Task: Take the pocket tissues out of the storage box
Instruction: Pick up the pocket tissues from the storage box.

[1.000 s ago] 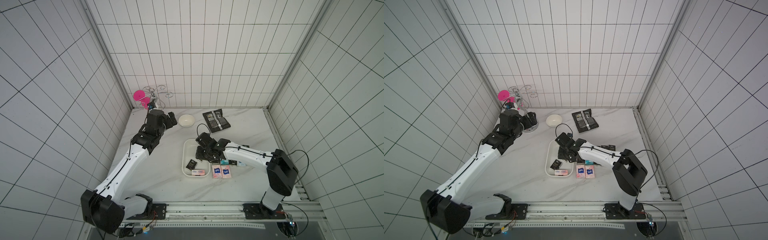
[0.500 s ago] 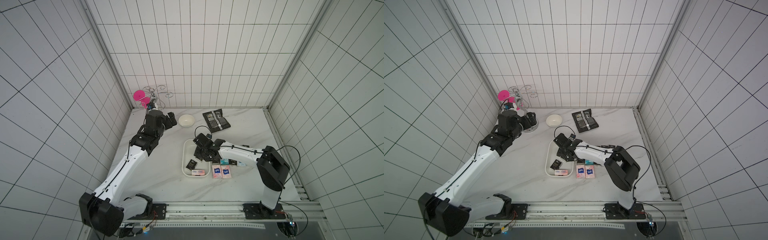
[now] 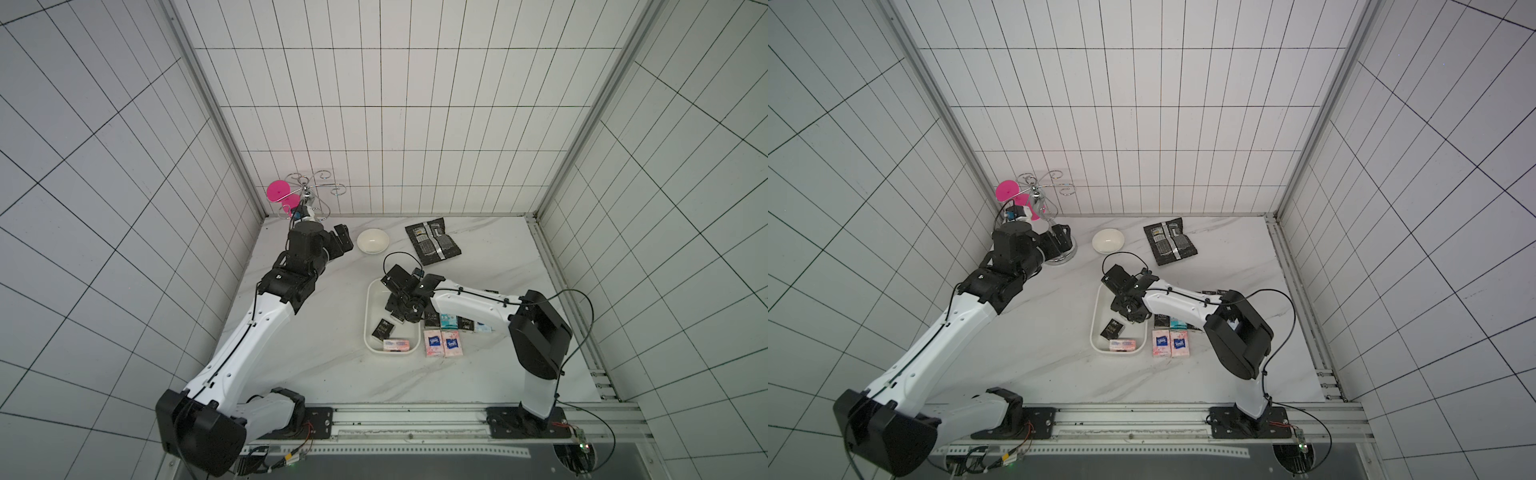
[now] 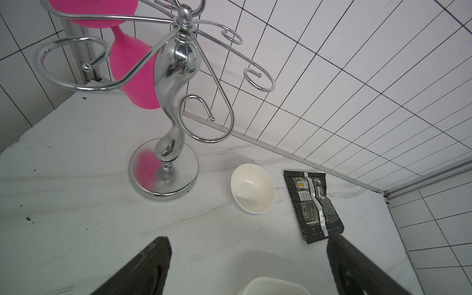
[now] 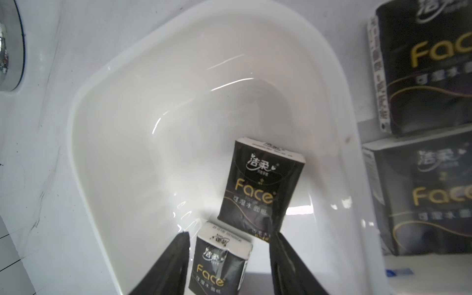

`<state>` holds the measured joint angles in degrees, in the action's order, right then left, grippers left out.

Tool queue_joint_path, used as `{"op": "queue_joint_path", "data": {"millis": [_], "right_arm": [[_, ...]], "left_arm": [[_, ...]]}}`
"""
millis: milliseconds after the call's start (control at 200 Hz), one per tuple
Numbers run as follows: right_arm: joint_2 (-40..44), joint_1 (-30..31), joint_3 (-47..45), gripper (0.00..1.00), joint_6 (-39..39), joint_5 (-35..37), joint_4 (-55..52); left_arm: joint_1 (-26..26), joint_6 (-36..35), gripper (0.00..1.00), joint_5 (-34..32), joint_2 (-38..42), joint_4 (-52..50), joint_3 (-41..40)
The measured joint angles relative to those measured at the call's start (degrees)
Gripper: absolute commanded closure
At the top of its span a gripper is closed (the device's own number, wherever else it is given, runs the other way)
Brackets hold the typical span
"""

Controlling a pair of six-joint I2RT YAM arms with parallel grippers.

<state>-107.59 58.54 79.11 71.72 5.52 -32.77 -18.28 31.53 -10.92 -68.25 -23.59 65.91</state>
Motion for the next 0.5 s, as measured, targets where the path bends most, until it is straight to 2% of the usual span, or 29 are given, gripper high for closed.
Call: {"op": "queue_joint_path", "data": {"millis": [300,500], "right_arm": [[-0.35,0.04,-0.04,0.47,3.15,-0.02,-2.75],[-4.70,-0.74,-0.02,0.49,3.98,-0.44,-2.27]], "left_arm": [[1.07,0.94,0.01,1.81,1.68,1.14,-1.07],[1.88,1.05,0.01,2.21,3.21,1.16,-1.88]]}}
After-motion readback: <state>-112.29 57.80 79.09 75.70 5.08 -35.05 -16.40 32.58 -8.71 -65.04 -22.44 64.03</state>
